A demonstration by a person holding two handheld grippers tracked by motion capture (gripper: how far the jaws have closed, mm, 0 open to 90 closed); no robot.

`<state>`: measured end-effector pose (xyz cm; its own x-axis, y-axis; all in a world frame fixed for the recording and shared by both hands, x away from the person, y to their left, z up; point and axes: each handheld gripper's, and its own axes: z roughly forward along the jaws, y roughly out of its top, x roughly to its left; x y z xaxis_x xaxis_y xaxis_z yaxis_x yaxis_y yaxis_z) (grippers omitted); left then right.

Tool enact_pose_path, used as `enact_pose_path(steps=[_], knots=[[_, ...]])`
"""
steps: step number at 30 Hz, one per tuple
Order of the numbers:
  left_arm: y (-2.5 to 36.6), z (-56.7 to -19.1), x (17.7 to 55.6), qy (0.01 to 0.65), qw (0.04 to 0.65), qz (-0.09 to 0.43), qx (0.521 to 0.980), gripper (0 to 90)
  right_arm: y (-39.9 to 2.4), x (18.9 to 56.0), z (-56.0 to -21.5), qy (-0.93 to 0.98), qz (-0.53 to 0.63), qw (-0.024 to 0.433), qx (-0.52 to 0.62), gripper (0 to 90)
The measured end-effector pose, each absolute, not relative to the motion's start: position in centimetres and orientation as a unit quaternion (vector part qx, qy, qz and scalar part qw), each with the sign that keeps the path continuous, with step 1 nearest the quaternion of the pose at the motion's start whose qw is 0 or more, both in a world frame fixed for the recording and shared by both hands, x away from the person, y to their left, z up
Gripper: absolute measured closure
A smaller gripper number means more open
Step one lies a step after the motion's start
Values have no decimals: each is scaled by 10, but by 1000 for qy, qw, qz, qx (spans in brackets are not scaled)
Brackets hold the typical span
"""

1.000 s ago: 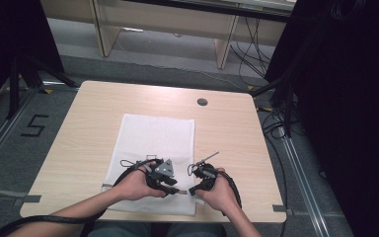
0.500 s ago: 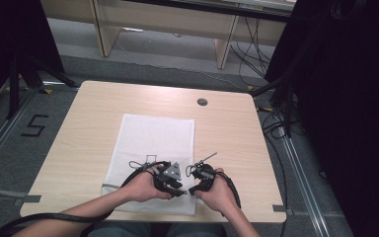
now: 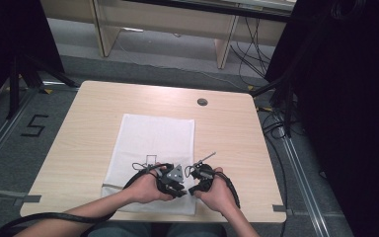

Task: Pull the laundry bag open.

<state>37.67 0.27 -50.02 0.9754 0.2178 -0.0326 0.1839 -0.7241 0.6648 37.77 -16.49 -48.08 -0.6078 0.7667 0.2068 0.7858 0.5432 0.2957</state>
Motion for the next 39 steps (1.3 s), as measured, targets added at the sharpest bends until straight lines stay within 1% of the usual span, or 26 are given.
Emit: enact_pose_path(steps=[6,9,11,14,20,22,31,36,39], knots=[[-1,-497,377,113,347,18,931,799,-165,378,-481,-880,-184,23,-437,900],[-4,-494,377,104,341,24,934,808,-165,378,-481,-878,-184,25,-441,900],[-5,-493,377,99,342,27,934,809,-165,377,-481,-878,-185,25,-441,900],[-4,-495,376,117,346,16,931,810,-166,378,-481,-878,-186,26,-441,900],[-4,-495,377,125,346,10,930,815,-166,378,-481,-877,-184,26,-442,900],[-4,-494,378,117,339,14,933,816,-165,377,-481,-877,-183,24,-443,900],[-3,-491,377,126,333,12,934,817,-162,377,-481,-886,-177,8,-429,900],[-2,-490,377,119,332,15,936,818,-161,375,-480,-888,-175,7,-425,900],[-2,-490,376,125,329,14,936,818,-161,376,-480,-889,-175,6,-424,900]])
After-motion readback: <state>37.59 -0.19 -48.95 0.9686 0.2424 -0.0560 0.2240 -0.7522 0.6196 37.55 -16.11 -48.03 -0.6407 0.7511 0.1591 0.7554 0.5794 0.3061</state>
